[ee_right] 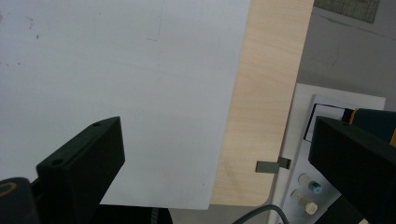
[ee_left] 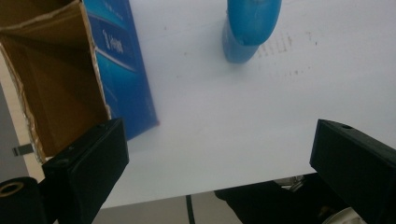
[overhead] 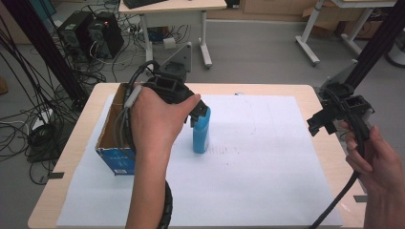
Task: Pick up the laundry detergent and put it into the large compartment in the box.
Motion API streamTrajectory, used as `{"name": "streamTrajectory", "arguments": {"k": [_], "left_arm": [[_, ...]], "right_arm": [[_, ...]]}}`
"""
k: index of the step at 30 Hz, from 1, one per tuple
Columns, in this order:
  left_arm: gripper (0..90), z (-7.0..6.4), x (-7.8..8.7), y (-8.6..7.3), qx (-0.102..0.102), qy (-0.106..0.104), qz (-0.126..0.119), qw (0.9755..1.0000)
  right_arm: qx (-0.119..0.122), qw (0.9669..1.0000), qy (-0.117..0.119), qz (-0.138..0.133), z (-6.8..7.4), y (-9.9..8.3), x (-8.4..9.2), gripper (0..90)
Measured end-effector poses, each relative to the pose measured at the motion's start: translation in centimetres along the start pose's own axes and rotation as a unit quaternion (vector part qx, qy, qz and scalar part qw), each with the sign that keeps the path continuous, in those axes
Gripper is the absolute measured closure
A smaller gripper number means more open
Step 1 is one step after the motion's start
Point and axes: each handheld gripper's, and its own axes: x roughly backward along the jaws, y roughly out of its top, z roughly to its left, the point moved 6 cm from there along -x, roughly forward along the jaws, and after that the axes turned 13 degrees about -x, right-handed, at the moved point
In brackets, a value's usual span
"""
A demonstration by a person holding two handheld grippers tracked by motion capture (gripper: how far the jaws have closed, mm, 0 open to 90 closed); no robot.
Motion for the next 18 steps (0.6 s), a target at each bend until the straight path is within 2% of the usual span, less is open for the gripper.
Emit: {"name": "streamTrajectory", "arguments": {"k": [2,11,18], "left_arm": [[4.9,0.2,0.2,0.5,-0.004,-0.009,-0.006,0.9999],[4.8,-0.1,0.7,3.3,-0.013,-0.005,-0.017,0.9998],[4.8,-0.3,0.4,5.5,-0.02,-0.009,-0.018,0.9996]], "right_arm": [[-0.001,1.0,0.002,-0.001,-0.1,-0.1,0.0,3.2],[-0.003,1.0,0.004,-0.001,-0.6,0.1,0.1,3.2],[-0.003,1.0,0.006,-0.001,-0.8,0.2,0.2,3.1]]}}
